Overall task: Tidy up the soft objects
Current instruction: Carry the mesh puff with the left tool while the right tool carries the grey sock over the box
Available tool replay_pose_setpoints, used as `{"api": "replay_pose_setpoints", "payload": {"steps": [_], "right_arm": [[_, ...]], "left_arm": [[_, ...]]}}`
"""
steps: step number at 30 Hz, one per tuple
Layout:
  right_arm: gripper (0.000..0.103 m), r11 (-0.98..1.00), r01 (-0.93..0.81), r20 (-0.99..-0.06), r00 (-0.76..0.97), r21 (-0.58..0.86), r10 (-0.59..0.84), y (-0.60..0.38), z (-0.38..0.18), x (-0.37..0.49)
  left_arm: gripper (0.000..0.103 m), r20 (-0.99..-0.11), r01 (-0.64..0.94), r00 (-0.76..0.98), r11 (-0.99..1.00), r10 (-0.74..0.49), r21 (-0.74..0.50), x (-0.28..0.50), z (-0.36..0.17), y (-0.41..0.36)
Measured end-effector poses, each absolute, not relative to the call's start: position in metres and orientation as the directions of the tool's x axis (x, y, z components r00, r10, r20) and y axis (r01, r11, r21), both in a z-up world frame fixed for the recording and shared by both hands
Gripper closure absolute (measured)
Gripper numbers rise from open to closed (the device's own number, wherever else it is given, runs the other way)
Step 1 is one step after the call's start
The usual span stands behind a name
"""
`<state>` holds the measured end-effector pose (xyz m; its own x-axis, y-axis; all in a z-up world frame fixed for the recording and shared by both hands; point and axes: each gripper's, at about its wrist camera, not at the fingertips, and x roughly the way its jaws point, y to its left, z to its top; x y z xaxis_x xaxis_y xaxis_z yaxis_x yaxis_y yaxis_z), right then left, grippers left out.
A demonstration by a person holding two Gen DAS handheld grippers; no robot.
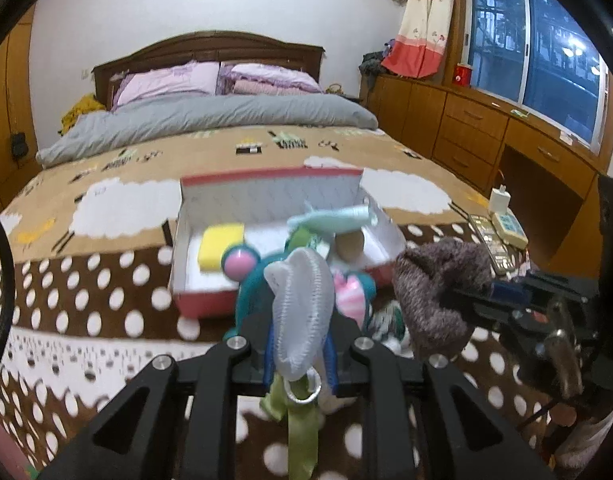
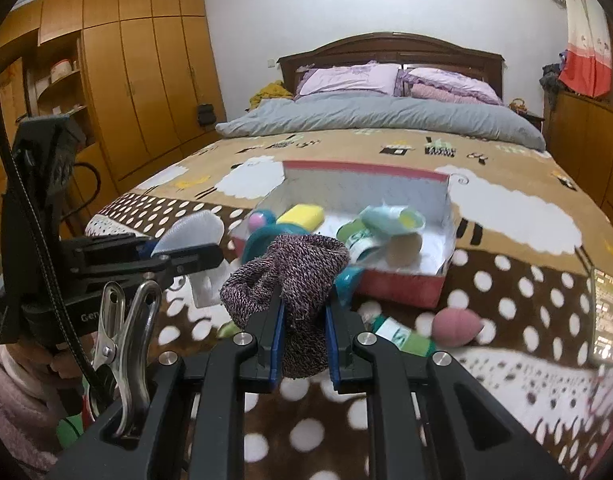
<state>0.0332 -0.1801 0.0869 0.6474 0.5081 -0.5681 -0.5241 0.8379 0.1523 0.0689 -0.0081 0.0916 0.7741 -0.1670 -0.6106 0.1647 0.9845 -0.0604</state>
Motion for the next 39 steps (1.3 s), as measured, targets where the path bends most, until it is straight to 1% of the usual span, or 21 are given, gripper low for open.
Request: {"api": "replay_pose_setpoints", "payload": {"steps": [9, 23, 29, 35, 39], "right_arm": [[0.085, 0.853, -0.505, -0.546, 0.681, 0.132, 0.488, -0.187, 0.096, 0.065], [0.085, 0.894, -0.435, -0.544, 0.727, 0.107, 0.419, -0.197, 0.09, 0.116], [0.085, 0.906, -0.407, -0.555, 0.729, 0.118, 0.4, -0.203, 0.077, 0.134], [0.085, 0.916, -0.384, -0.563, 0.734, 0.117, 0.379, -0.206, 0.067, 0.15], [0.085, 0.917, -0.38, -0.58, 0.723, 0.12, 0.375, -0.206, 0.056, 0.157]], "left_arm": [[0.084, -0.598, 0.148, 0.791, 0.989, -0.13, -0.02, 0.119, 0.107, -0.018], [0.084, -0.621, 0.096, 0.779, 0.995, -0.089, -0.023, 0.206, 0.104, -0.03], [0.084, -0.664, 0.062, 0.745, 0.998, -0.065, -0.028, 0.243, 0.085, -0.034], [0.084, -0.724, 0.028, 0.687, 0.997, -0.069, -0.069, 0.267, 0.06, -0.034], [0.084, -0.758, 0.0, 0.651, 0.999, -0.039, -0.052, 0.277, 0.043, -0.037]]}}
